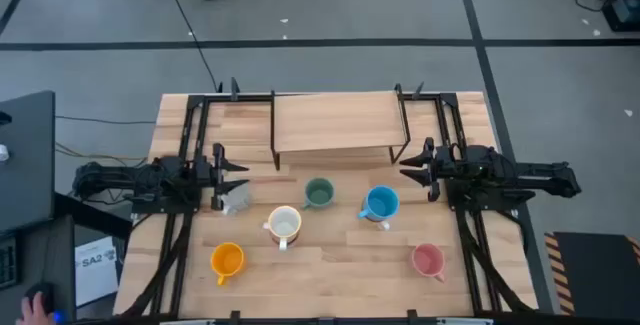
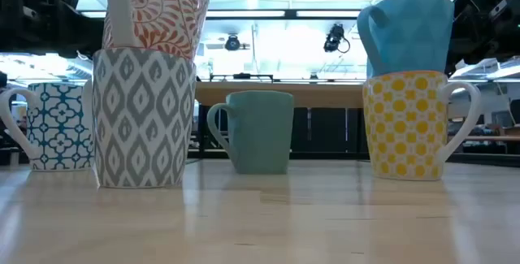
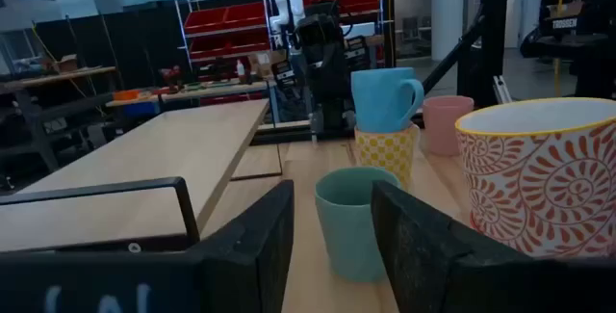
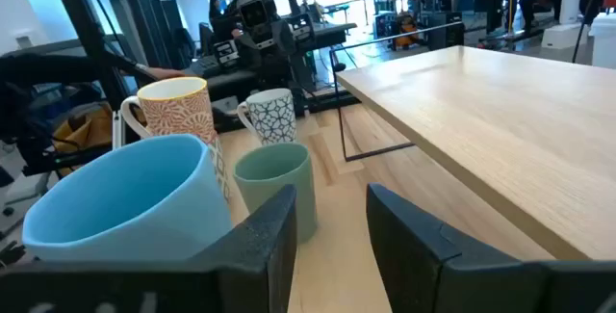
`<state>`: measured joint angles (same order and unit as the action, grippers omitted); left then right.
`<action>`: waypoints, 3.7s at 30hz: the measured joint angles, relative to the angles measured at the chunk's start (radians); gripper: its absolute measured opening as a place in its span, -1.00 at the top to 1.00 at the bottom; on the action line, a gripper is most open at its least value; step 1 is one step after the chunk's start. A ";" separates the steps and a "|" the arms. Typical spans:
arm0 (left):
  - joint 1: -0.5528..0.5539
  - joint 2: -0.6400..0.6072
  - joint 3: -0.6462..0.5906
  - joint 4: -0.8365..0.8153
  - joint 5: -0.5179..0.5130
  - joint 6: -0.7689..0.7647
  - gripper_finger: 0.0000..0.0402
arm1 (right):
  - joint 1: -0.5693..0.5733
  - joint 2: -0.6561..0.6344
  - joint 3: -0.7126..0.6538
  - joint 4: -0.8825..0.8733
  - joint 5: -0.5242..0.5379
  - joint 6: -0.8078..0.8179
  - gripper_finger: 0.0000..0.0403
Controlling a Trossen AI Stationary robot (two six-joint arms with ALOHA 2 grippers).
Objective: Place coffee mugs
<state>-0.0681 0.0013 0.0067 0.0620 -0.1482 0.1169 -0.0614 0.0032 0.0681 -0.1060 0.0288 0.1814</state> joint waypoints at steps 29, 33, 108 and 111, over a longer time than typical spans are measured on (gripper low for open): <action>0.000 0.004 0.000 0.007 -0.001 -0.001 0.26 | 0.000 0.000 0.000 0.000 0.000 0.000 0.34; 0.000 0.004 0.000 0.008 -0.001 -0.001 0.26 | 0.000 0.000 0.000 0.000 0.000 0.000 0.34; -0.001 0.005 0.000 0.009 0.000 -0.002 0.26 | 0.000 0.341 0.349 0.434 -0.162 0.133 0.34; -0.001 0.004 0.000 0.009 0.000 -0.002 0.26 | 0.000 0.418 0.447 0.345 -0.164 0.132 0.34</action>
<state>-0.0689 0.0057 0.0063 0.0706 -0.1486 0.1154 -0.0612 0.4208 0.5155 0.2387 -0.1356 0.3135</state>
